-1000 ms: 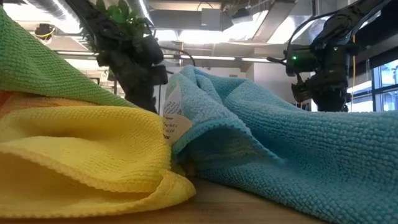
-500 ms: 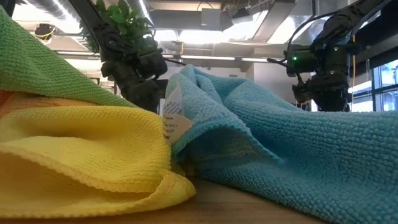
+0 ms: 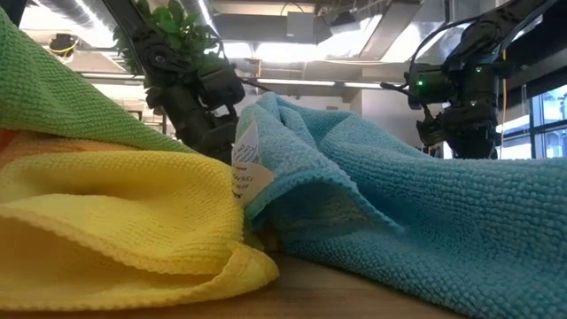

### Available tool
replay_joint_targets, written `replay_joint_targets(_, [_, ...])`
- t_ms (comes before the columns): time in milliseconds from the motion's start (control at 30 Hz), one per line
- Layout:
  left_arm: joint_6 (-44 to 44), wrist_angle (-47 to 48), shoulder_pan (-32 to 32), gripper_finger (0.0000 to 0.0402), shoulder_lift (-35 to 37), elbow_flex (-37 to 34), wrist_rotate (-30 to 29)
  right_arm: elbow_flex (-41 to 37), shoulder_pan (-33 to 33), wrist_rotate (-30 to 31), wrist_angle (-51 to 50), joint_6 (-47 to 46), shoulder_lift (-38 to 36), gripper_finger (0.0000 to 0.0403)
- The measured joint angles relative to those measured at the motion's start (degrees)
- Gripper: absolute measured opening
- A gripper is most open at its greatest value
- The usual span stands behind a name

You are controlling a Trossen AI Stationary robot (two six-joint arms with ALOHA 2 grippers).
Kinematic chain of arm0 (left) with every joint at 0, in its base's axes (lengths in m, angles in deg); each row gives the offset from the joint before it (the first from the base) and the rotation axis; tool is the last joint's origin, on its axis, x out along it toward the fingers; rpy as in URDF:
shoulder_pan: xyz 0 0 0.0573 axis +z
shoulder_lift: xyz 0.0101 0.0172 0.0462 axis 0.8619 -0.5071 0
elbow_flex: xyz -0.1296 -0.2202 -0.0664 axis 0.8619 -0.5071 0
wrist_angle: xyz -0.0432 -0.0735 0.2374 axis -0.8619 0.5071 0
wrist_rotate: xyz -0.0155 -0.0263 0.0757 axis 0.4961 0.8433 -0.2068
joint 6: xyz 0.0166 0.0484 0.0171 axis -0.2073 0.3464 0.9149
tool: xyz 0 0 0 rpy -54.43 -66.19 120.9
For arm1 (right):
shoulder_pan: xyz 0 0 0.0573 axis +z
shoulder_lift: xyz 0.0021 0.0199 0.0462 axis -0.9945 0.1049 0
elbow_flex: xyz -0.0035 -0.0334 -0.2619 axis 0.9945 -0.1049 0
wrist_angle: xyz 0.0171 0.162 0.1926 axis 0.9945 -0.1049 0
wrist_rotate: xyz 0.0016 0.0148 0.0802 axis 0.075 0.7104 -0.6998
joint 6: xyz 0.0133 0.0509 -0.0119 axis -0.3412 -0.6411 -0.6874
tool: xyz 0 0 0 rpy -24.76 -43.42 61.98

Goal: Fold microfiber towels
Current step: Fold the left blue microfiber towel

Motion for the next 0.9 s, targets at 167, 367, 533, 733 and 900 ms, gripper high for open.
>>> replay_joint_targets(167, [-0.1, 0.0, -1.1, 0.0142, 0.0, 0.0, -0.7, 0.0, 0.0, 0.0, 0.0, 0.0, 0.0, 0.017])
replay_joint_targets(367, [-0.1, 0.9, -1.4, 0.0142, 0.0, 0.0, -0.7, 0.0, 0.0, 0.0, 0.0, 0.0, 0.0, 0.017])
replay_joint_targets(533, [-0.2, 2.0, -1.4, 0.0142, -0.1, 0.0, -0.7, 0.0, 0.0, -0.1, 0.0, 0.0, 0.0, 0.017])
replay_joint_targets(733, [-0.1, 1.9, -2.3, 0.0142, -0.1, 0.0, -0.3, 0.0, 0.0, -0.2, 0.1, 0.0, 0.0, 0.017])
replay_joint_targets(900, [1.0, 1.9, -2.8, 0.0142, -0.1, 0.0, -0.3, 0.0, 0.0, -1.3, 0.2, 0.2, 0.0, 0.017])
